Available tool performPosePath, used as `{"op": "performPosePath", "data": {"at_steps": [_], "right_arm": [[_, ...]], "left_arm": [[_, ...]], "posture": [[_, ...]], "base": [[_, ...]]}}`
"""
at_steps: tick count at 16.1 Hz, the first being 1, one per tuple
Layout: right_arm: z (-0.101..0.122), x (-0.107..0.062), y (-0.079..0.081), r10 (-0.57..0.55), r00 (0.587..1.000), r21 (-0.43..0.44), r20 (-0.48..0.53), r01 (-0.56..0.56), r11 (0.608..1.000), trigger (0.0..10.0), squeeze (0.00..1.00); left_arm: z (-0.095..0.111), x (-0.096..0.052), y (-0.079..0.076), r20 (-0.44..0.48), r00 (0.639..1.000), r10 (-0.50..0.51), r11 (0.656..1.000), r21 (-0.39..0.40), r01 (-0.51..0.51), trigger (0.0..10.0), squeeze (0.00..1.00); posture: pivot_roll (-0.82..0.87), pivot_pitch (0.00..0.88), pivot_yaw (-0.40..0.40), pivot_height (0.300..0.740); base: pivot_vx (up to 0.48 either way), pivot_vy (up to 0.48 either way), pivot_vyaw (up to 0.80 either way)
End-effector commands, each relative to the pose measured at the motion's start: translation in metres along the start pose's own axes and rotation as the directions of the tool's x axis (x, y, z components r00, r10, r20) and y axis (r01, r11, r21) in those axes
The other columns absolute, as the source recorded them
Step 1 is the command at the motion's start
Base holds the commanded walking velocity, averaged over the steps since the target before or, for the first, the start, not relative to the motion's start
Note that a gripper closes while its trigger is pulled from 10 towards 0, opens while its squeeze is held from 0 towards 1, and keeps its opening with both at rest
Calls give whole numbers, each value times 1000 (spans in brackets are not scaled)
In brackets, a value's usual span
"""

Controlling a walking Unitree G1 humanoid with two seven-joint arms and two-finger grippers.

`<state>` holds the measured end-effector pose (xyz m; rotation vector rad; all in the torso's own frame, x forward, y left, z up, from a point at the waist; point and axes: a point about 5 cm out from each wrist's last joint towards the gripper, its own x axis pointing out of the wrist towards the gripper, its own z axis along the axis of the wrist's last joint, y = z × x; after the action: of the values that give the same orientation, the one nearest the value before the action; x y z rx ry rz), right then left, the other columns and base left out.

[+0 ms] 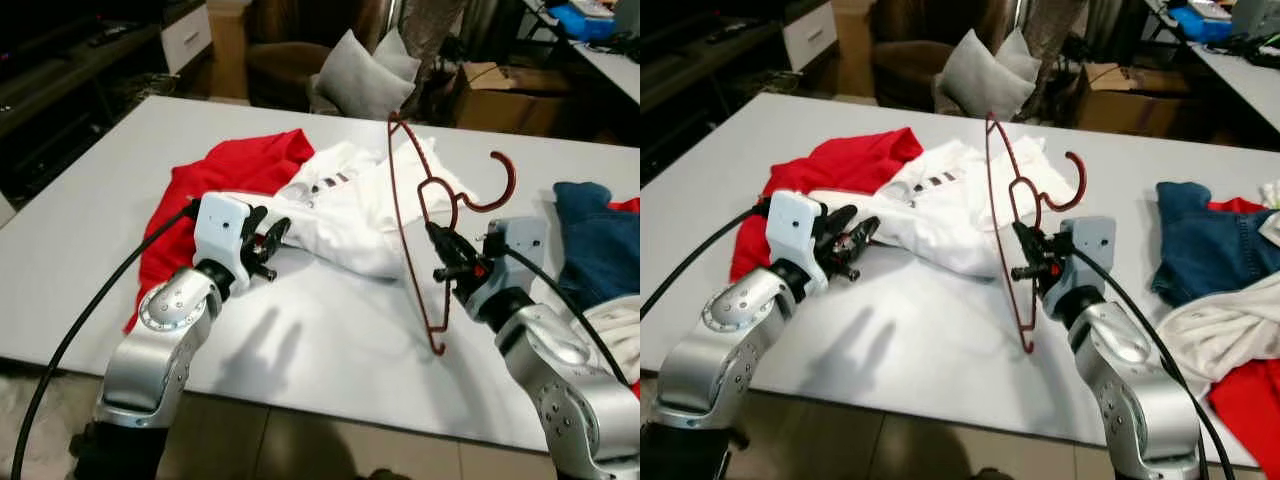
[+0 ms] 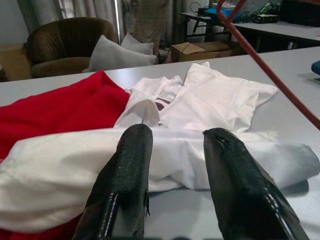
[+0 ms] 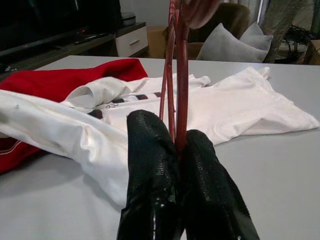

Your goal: Hang hanger

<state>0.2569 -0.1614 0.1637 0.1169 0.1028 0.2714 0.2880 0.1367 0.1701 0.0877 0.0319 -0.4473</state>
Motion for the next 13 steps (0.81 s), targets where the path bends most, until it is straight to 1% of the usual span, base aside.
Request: {"op": "performPosePath", "data": {"at_steps": [1,2,6,11,13], "right_arm": [[-1,-1,2,0,1000,2,-7,0,1000,10000,0],[-3,-1,2,1,1000,7,-13,-1,1000,10000,0],[-5,-3,3,4,1000,15,-20,-4,1000,10000,0],[-4,-3,1,-4,1000,11,-22,4,1000,10000,0],[-1,-1,0,18,999,-29,-26,-19,999,10000,0]], "left_arm": [[2,1,0,-7,1000,-6,1000,17,6,10000,0],[2,0,0,-9,1000,-7,1000,19,7,10000,0],[0,-3,0,-16,1000,-7,1000,22,8,10000,0],[1,-2,-1,-19,1000,-14,1000,26,15,10000,0],[2,0,-2,-15,999,-28,999,29,29,10000,0]], "posture": [[-131,0,6,719],[-126,0,3,719],[-121,0,-4,719],[-123,0,-4,719],[-128,0,0,719]], "base": [[-304,0,-731],[-326,0,-688],[-334,0,0],[-330,0,0],[0,0,0]]}}
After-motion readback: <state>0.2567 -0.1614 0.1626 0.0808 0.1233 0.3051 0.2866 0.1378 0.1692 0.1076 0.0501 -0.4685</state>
